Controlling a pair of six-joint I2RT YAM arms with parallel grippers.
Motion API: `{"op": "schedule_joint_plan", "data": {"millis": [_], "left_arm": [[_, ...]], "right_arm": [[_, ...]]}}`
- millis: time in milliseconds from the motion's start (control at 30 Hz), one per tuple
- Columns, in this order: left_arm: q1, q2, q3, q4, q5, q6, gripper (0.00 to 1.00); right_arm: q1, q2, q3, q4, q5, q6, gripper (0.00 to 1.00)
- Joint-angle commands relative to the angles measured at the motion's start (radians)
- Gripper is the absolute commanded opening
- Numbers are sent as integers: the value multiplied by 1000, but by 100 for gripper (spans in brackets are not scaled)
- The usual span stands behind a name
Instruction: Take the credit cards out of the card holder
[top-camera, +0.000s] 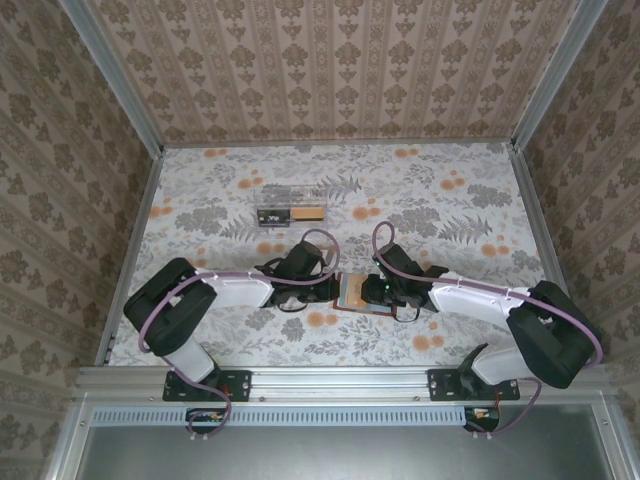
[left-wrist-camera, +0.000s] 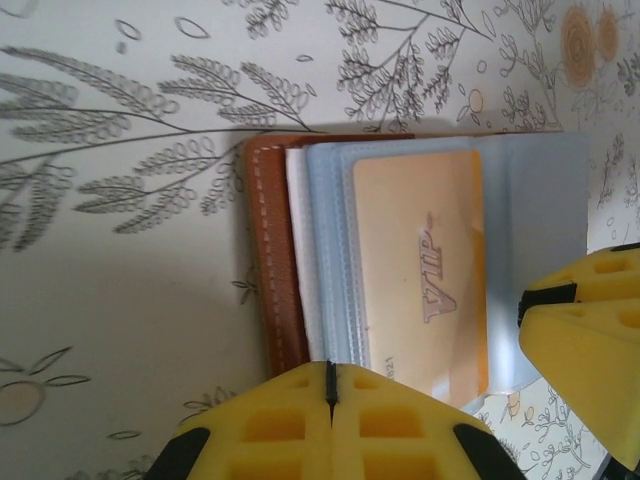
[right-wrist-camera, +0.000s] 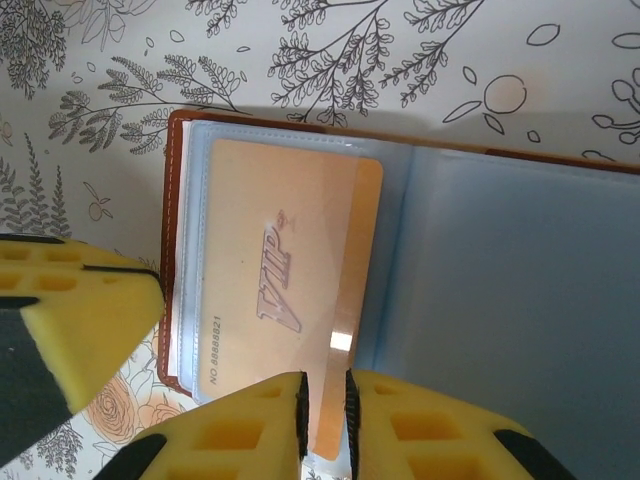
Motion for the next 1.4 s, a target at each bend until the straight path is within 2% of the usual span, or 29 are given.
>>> {"op": "schedule_joint_plan", "data": {"millis": [0,733,1067,1367], "left_arm": [[-15,18,45,25,19,12,0],[-39,87,47,13,-2,-5,0],[-41,89,62,-38,-24,-11,0],[-32,91,58,-73,-51,-31,0]], "right_arm": [[1,39,7,23,-10,20,23],[-36,73,-33,96,-61,47,23],[-55,40,-65,97,-60,55,0],[-125,-53,-139,67,-48,55,0]]}}
